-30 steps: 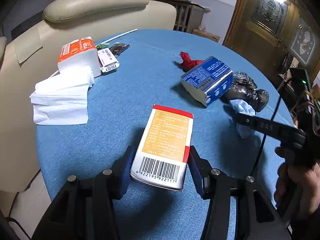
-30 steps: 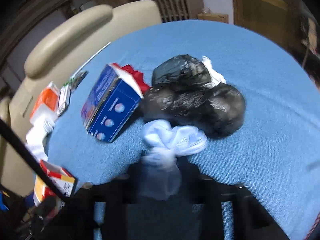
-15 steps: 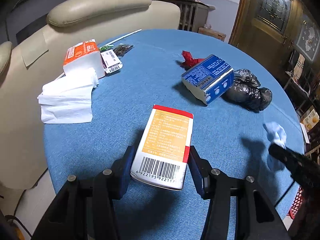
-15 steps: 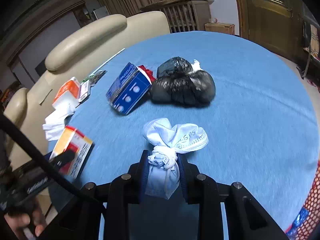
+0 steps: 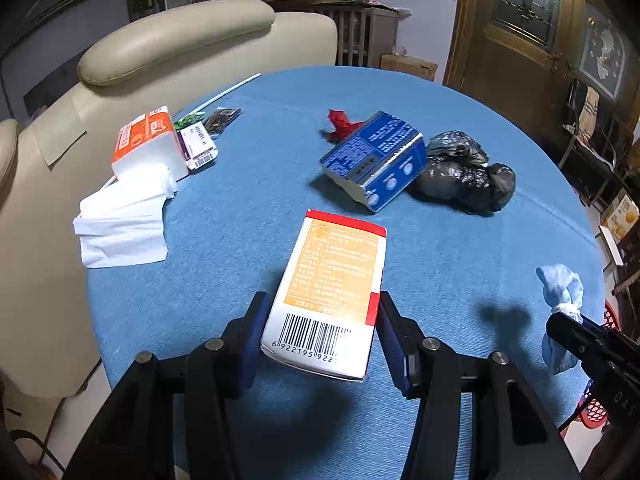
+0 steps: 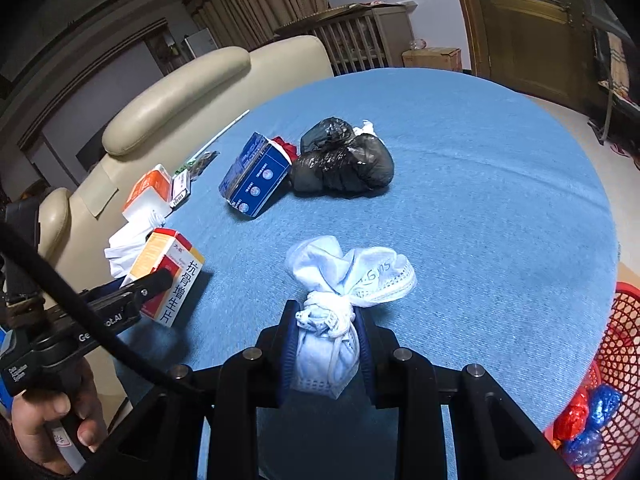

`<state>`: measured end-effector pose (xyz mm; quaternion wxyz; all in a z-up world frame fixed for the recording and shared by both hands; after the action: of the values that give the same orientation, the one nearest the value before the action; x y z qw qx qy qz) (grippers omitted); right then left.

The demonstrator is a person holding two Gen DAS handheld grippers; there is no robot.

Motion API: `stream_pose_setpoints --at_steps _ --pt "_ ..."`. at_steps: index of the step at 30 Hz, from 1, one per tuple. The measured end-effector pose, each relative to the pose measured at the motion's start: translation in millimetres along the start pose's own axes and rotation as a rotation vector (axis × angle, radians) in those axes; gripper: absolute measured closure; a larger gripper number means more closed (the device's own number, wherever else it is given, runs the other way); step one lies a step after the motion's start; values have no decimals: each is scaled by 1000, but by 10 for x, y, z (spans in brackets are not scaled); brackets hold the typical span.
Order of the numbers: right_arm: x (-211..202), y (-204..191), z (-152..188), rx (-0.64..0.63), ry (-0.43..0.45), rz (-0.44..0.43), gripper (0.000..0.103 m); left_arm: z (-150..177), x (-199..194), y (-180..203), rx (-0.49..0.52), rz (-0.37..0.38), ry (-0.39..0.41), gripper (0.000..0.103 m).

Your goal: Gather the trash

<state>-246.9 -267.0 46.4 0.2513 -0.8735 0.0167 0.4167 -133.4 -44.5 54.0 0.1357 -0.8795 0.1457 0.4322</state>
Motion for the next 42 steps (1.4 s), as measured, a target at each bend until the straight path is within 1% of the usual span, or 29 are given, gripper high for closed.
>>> stream_pose_setpoints --at_steps 10,22,42 --pt "-87 116 18 28 12 -12 73 -36 -43 169 36 -3 4 48" --pt "-128 170 16 42 18 -20 73 -56 -30 241 52 -3 0 48" --pt "-147 109 68 31 12 5 73 -58 2 216 39 25 7 48"
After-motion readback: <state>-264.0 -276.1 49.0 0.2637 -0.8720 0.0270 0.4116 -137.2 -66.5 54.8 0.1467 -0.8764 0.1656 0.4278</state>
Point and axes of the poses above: each gripper's, at about its wrist camera, not at the fingertips, and x roughly the way its jaws point, y to its right, z to its underside, the point moved 2 cm from there along x, roughly the way its jaws point, and after that the axes turned 11 degrees about x, right-handed, at the moved point
